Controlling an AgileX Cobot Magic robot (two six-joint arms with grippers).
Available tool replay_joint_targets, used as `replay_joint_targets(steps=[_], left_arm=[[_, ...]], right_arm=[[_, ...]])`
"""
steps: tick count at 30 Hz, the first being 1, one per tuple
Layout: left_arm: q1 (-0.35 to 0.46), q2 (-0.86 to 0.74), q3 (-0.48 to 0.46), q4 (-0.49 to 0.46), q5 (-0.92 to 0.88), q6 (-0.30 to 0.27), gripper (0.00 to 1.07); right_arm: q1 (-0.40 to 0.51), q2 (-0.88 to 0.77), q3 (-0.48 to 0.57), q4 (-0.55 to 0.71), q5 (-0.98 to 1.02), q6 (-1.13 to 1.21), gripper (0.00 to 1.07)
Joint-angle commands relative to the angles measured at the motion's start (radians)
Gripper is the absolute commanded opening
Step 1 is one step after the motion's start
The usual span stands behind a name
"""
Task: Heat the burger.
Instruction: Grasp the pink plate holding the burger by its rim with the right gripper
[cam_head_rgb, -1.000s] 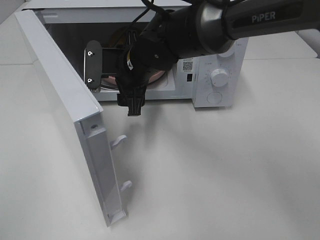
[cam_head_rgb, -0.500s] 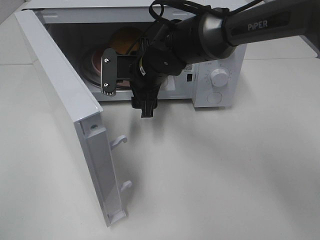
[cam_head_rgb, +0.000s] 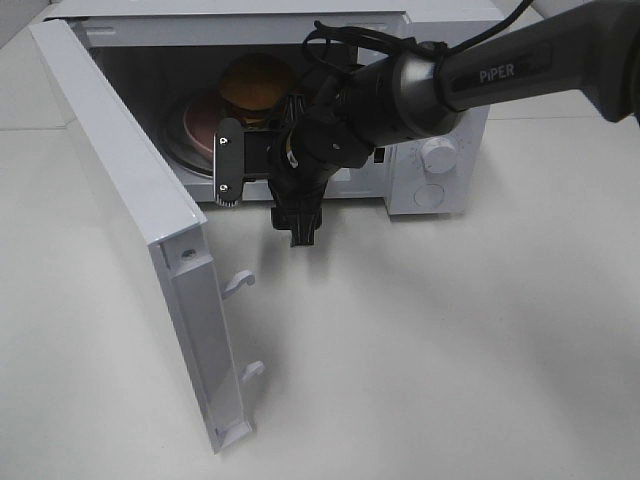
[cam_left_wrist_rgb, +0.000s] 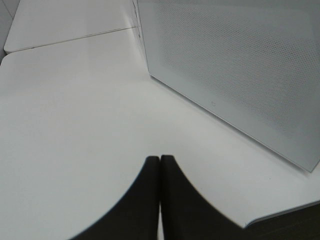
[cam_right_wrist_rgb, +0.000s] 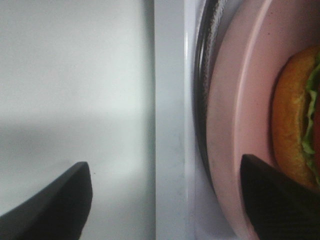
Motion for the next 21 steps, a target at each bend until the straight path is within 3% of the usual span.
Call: replay_joint_targets(steps=[1,10,12,13,15,16,17,18,20,21], left_arm=[[0.001,-0.020,0.003,-0.007,-0.014,-0.010,0.00],[0.001,-0.020,0.003,-0.007,-0.014,-0.010,0.00],[0.001,-0.020,0.003,-0.007,-0.014,-0.010,0.00],[0.001,-0.020,0.003,-0.007,-0.014,-0.010,0.00],[0.001,-0.020,0.003,-0.007,-0.014,-0.010,0.00],[0.001,-0.020,0.003,-0.007,-0.014,-0.010,0.00],[0.001,-0.020,0.003,-0.007,-0.014,-0.010,0.00],[0.001,-0.020,0.003,-0.007,-0.014,-0.010,0.00],[0.001,-0.020,0.003,-0.007,-0.014,-0.010,0.00],[0.001,-0.020,0.003,-0.007,-0.014,-0.010,0.00]], right_arm=[[-0.003,0.017,-0.009,-0.017,-0.001,0.006,0.76],[-0.025,0.025,-0.018,-0.021,0.008,0.009,0.72],[-0.026,0.025,-0.018,-0.021,0.011,0.009,0.60],[-0.026,0.025,-0.018,-0.021,0.011,0.009,0.60],[-0.026,0.025,-0.018,-0.021,0.011,0.009,0.49],[-0.026,0.025,-0.018,-0.021,0.011,0.009,0.49],[-0.026,0.025,-0.018,-0.021,0.011,0.009,0.41],[-0.026,0.025,-0.018,-0.021,0.011,0.009,0.41],[-0.026,0.025,-0.018,-0.021,0.011,0.009,0.25],[-0.026,0.025,-0.018,-0.021,0.011,0.009,0.25]])
